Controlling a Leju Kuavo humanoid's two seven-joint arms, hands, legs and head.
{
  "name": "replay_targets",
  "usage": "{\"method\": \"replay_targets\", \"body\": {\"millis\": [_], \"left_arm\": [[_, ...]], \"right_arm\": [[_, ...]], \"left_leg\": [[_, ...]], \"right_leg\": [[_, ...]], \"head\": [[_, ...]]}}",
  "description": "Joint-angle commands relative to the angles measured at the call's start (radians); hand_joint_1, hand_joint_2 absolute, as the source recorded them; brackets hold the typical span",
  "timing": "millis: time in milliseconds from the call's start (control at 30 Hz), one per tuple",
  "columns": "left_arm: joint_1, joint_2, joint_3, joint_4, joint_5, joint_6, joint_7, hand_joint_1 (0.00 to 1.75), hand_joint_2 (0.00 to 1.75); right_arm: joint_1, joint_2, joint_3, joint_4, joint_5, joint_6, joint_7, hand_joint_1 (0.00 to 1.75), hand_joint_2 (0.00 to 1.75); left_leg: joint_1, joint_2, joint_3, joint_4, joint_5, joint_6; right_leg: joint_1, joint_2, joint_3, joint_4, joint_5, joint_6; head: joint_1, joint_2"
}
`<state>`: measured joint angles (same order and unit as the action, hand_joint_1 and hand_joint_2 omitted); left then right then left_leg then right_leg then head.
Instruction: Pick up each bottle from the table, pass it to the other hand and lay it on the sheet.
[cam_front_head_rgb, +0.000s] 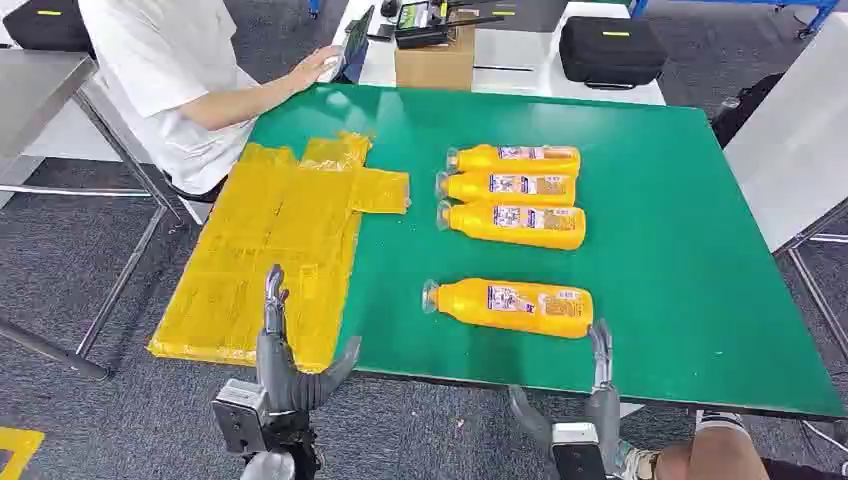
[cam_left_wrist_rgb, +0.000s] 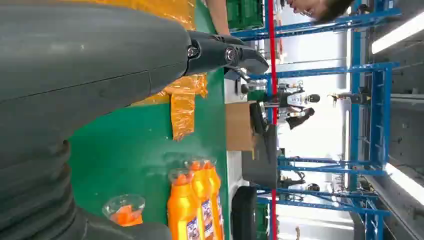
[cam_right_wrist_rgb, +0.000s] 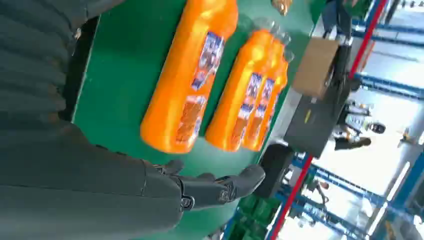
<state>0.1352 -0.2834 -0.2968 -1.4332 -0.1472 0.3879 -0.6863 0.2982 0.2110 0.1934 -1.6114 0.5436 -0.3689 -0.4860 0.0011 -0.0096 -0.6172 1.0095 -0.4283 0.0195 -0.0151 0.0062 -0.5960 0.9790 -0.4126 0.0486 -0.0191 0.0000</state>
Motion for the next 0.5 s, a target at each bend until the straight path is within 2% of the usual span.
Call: {"method": "replay_targets", "body": {"millis": [33,100,167,267,433,500], "left_arm": [[0.006,0.030,0.014,-0.027,-0.022,-0.033,0.043,0.00,1.75],[-0.008,0.026,0.022,-0.021,-0.037,-0.050,0.053,0.00,1.75],[-0.016,0.033,0.015,-0.027,-0.037,-0.079,0.059,0.00,1.75],[-0.018,0.035,0.017,-0.036,-0.034,-0.105,0.068,0.00,1.75],[-0.018,0.037,0.017,-0.034,-0.032,-0.121,0.067,0.00,1.75],[-0.020,0.035,0.022,-0.031,-0.026,-0.137,0.069,0.00,1.75]], "right_arm": [[-0.106,-0.130,0.129,0.137,0.307,-0.088,0.167,0.00,1.75],[-0.154,-0.190,0.129,0.185,0.361,-0.107,0.213,0.00,1.75],[-0.205,-0.253,0.113,0.213,0.510,-0.118,0.267,0.00,1.75],[-0.260,-0.305,0.064,0.222,0.502,-0.040,0.283,0.00,1.75],[-0.277,-0.320,0.053,0.224,0.523,0.010,0.295,0.00,1.75],[-0.347,-0.342,0.025,0.278,0.486,0.080,0.320,0.00,1.75]], "left_leg": [[0.001,0.002,0.003,-0.001,-0.001,-0.001],[0.001,0.003,0.004,-0.002,-0.001,-0.001],[0.001,0.002,0.004,-0.002,0.000,0.000],[0.000,0.002,0.004,-0.002,0.000,0.000],[-0.002,0.000,0.003,-0.001,0.000,0.000],[-0.002,0.001,0.008,-0.001,-0.002,-0.001]], "right_leg": [[0.001,0.001,0.003,-0.002,0.000,-0.001],[0.001,0.002,0.004,-0.003,0.001,-0.001],[0.001,0.001,0.004,-0.003,0.001,-0.001],[0.000,0.001,0.005,-0.003,0.001,-0.001],[-0.002,0.000,0.004,-0.002,0.000,0.000],[-0.001,0.000,0.008,-0.002,-0.001,-0.002]], "head": [[0.000,0.000],[0.000,0.000],[0.000,0.000],[0.000,0.000],[0.000,0.000],[0.000,0.000]]}}
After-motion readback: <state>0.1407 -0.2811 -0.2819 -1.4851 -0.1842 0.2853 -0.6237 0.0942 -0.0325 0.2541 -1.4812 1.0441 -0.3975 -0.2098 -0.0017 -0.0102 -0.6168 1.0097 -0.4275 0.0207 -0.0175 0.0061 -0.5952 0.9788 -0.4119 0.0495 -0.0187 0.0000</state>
